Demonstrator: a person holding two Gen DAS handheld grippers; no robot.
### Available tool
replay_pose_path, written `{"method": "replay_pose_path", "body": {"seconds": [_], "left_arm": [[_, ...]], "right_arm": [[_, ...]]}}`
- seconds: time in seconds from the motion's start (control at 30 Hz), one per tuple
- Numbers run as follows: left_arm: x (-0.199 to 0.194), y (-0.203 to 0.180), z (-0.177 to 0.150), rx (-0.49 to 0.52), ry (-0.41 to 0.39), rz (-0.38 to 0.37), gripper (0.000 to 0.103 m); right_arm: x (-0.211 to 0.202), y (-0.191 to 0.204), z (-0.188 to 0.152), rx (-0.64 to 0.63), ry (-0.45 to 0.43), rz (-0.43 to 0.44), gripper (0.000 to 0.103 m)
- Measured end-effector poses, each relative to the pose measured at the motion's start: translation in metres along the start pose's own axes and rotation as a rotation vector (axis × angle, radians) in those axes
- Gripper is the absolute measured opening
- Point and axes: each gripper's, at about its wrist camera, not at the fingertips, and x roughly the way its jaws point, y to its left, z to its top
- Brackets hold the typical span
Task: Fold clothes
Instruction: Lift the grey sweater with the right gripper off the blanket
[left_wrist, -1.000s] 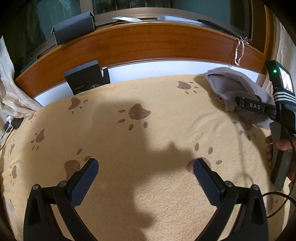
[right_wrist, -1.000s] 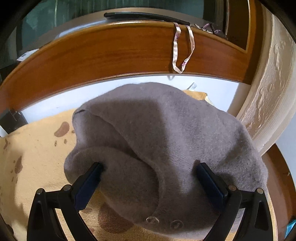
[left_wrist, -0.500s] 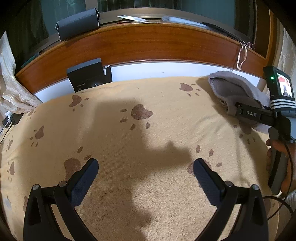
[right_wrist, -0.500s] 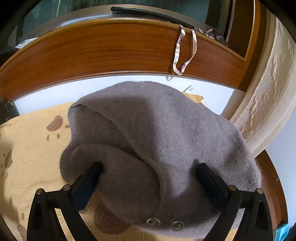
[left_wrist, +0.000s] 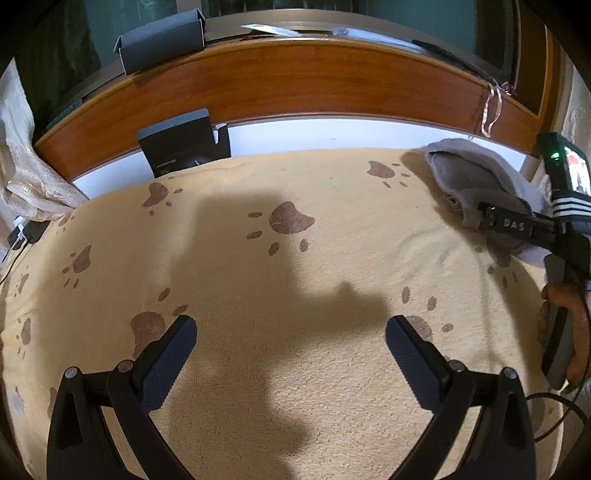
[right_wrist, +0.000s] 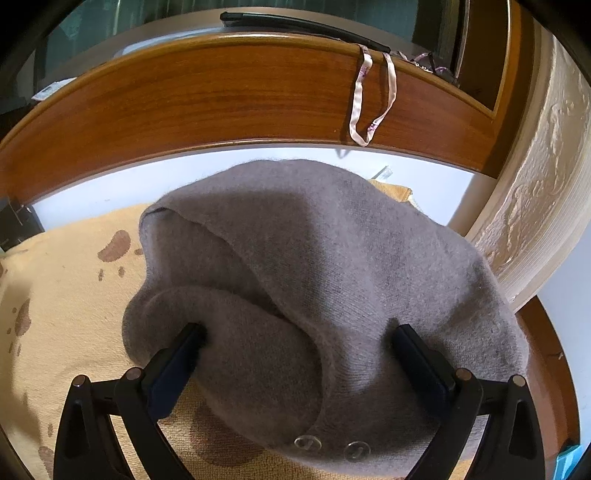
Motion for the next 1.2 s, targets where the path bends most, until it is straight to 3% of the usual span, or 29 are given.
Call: {"method": "replay_pose_path", "body": {"seconds": [0.07, 0.13, 0.23, 0.43, 0.6, 0.67, 0.7, 0.77, 0.87, 0.93, 1.0, 1.07, 1.1, 1.13, 1.2], "left_arm": [[0.003, 0.0, -0.001, 0.0, 0.008, 0.002, 0.103], [0.004, 0.001, -0.001, -0.001, 0.012, 0.005, 0.103], [0.006, 0.002, -0.001, -0.006, 0.017, 0.009, 0.103], [0.005, 0.01, 0.001, -0.037, 0.02, 0.013, 0.103], [0.005, 0.018, 0.003, -0.077, 0.034, -0.001, 0.103], [0.002, 0.019, 0.004, -0.088, 0.036, -0.01, 0.103], [0.001, 0.019, 0.004, -0.091, 0.035, -0.013, 0.103], [-0.004, 0.022, 0.006, -0.099, 0.027, -0.022, 0.102], [-0.013, 0.028, 0.01, -0.121, 0.012, -0.037, 0.103], [-0.019, 0.033, 0.012, -0.14, 0.003, -0.05, 0.103], [-0.025, 0.039, 0.015, -0.161, -0.004, -0.064, 0.103], [-0.031, 0.046, 0.018, -0.183, -0.011, -0.079, 0.103], [-0.033, 0.05, 0.02, -0.195, -0.016, -0.086, 0.103], [-0.035, 0.053, 0.021, -0.207, -0.021, -0.092, 0.103], [-0.036, 0.06, 0.023, -0.228, -0.022, -0.098, 0.103]], "right_arm": [[-0.005, -0.001, -0.002, 0.004, -0.019, 0.004, 0.089], [-0.012, -0.002, -0.004, 0.008, -0.046, 0.005, 0.07], [-0.019, -0.002, -0.004, 0.002, -0.08, 0.003, 0.052], [-0.043, -0.011, -0.007, 0.047, -0.17, 0.069, 0.033], [-0.09, -0.033, -0.002, 0.082, -0.254, 0.143, 0.027], [-0.115, -0.034, -0.001, 0.078, -0.292, 0.177, 0.017], [-0.129, -0.034, -0.001, 0.073, -0.314, 0.199, 0.003], [-0.157, -0.032, 0.0, 0.061, -0.354, 0.239, 0.003], [-0.179, -0.009, 0.002, -0.01, -0.339, 0.25, 0.003], [-0.173, -0.003, 0.005, -0.024, -0.298, 0.283, 0.003], [-0.158, 0.003, 0.004, -0.043, -0.258, 0.25, 0.005], [-0.135, 0.009, 0.005, -0.063, -0.207, 0.19, 0.013], [-0.123, 0.01, 0.004, -0.058, -0.178, 0.175, 0.028], [-0.111, 0.011, 0.003, -0.053, -0.15, 0.161, 0.06], [-0.091, 0.014, 0.002, -0.036, -0.125, 0.147, 0.094]]}}
